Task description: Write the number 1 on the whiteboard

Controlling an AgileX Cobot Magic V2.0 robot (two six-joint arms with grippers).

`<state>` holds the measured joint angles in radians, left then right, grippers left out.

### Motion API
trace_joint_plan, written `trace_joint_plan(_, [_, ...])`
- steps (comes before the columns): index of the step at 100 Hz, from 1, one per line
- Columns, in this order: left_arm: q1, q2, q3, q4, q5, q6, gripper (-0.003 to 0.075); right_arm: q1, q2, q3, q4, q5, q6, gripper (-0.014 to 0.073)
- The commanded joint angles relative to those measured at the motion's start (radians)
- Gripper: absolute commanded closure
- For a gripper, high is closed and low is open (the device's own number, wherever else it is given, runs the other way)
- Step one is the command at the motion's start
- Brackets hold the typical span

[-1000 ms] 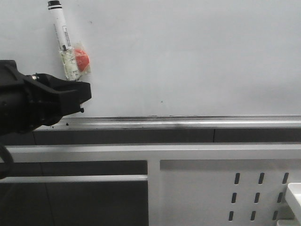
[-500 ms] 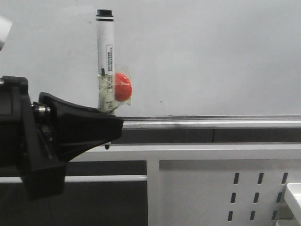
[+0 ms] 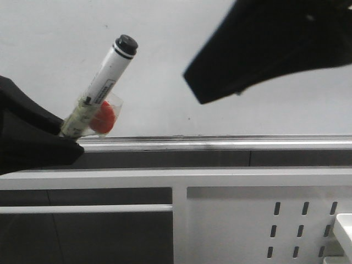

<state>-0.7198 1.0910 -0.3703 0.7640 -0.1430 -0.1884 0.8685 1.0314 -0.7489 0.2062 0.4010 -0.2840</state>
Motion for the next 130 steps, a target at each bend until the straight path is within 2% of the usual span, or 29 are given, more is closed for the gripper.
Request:
trace_joint_plan(1, [-0.011, -0.020, -0.032, -0.008, -0.021, -0.003, 0.0740, 0.053, 0.031, -0.068, -0.017, -0.119, -0.022, 0.0173])
trace_joint_plan(10, [-0.011, -0.020, -0.032, -0.008, -0.017, -0.003, 0.0740, 0.084, 0.087, -0.104, -0.080, -0.133, -0.022, 0.0173])
trace_joint_plan(48, [-0.011, -0.018, -0.032, 0.004, -0.118, -0.003, 0.0740, 0.086, 0.239, -0.220, -0.124, -0.169, -0.022, 0.0174])
trace_joint_plan(93, [-0.011, -0.018, -0.032, 0.022, -0.137, -0.003, 0.0740, 0.086, 0.278, -0.222, -0.124, -0.172, -0.022, 0.0186])
trace_joint_plan(105, [-0.011, -0.018, -0.032, 0.026, -0.137, -0.003, 0.0740, 0.086, 0.278, -0.222, -0.124, -0.161, -0.022, 0.0296])
trace_joint_plan(124, [-0.011, -0.018, -0.032, 0.039, -0.137, -0.003, 0.0740, 0.086, 0.278, -0.222, -0.124, -0.156, -0.022, 0.0663])
trace_joint_plan(130, [-0.011, -0.018, -0.032, 0.039, -0.133, -0.003, 0.0739, 0.086, 0.278, -0.222, -0.124, -0.154, -0.022, 0.0665])
